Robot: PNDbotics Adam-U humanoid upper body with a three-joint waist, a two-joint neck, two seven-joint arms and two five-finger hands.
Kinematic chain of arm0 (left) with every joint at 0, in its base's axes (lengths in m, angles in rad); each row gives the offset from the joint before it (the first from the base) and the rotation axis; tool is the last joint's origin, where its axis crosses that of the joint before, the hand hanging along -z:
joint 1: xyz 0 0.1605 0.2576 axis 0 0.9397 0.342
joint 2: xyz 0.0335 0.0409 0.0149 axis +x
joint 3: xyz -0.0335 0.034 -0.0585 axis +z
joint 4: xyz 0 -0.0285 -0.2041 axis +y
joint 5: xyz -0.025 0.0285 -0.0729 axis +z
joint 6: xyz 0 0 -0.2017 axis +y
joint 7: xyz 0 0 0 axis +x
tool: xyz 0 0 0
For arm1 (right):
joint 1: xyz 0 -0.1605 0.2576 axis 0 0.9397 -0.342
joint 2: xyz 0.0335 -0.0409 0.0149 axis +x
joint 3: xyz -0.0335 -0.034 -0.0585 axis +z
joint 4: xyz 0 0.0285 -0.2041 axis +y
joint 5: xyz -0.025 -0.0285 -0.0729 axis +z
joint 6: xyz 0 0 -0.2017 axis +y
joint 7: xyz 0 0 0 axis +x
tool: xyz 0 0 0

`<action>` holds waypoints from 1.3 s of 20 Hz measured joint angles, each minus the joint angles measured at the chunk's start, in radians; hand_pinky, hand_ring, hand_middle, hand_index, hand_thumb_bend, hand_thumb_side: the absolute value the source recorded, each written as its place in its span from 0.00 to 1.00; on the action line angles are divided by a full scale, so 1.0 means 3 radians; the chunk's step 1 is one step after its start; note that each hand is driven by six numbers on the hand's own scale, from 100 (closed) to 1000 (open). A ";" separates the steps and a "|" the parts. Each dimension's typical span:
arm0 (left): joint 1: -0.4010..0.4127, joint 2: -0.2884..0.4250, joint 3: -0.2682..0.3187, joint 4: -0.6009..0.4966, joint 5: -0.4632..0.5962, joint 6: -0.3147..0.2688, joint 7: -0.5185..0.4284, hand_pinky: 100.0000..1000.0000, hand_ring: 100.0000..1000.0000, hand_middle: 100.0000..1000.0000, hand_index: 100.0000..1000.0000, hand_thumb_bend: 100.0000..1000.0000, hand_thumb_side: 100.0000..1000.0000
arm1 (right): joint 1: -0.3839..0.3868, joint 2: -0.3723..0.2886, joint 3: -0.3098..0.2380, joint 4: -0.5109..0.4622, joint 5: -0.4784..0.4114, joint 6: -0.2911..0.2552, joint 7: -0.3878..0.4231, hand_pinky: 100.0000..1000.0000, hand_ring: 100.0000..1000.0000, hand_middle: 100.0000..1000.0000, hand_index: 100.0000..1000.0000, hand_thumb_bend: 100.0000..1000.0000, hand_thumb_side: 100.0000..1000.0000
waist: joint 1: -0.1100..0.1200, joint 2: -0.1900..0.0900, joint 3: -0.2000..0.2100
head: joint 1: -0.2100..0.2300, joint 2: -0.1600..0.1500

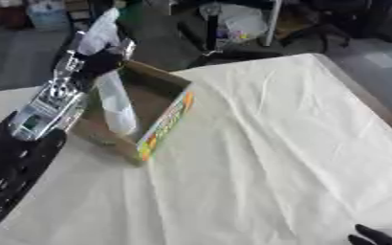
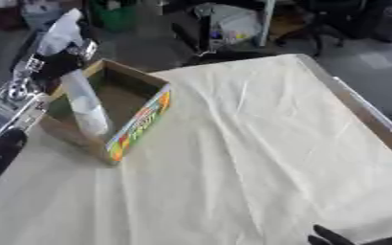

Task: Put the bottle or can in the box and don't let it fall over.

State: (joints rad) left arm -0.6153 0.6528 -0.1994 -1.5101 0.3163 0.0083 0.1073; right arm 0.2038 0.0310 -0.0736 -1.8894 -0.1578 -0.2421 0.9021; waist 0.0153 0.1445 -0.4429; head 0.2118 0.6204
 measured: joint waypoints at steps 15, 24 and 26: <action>0.0785 0.0055 0.0196 -0.0731 -0.0872 0.0513 -0.0121 0.95 1.00 0.77 0.97 0.88 0.64 | 0.0030 0.0004 -0.0058 0.0000 0.0000 -0.0005 0.0001 0.72 1.00 1.00 1.00 0.00 0.41 | -0.0041 -0.0014 0.0156 | -0.0113 0.0002; 0.1075 0.0059 0.0454 -0.1039 -0.1039 0.0692 0.0019 0.96 1.00 0.82 1.00 0.99 0.68 | 0.0032 0.0025 -0.0080 0.0000 0.0000 -0.0011 0.0001 0.72 1.00 1.00 1.00 0.00 0.41 | -0.0042 -0.0022 0.0216 | -0.0163 0.0002; 0.1149 0.0060 0.0509 -0.1124 -0.1061 0.0720 0.0015 0.96 1.00 0.81 1.00 0.99 0.68 | 0.0032 0.0026 -0.0083 0.0000 0.0000 -0.0011 0.0001 0.72 1.00 1.00 1.00 0.00 0.41 | -0.0041 -0.0023 0.0233 | -0.0172 0.0002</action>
State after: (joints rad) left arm -0.2705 0.6707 -0.0466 -1.8471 -0.0020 0.2242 0.1119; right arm 0.2133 0.0386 -0.0984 -1.8894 -0.1577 -0.2454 0.9022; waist 0.0029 0.1375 -0.3729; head 0.1603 0.6211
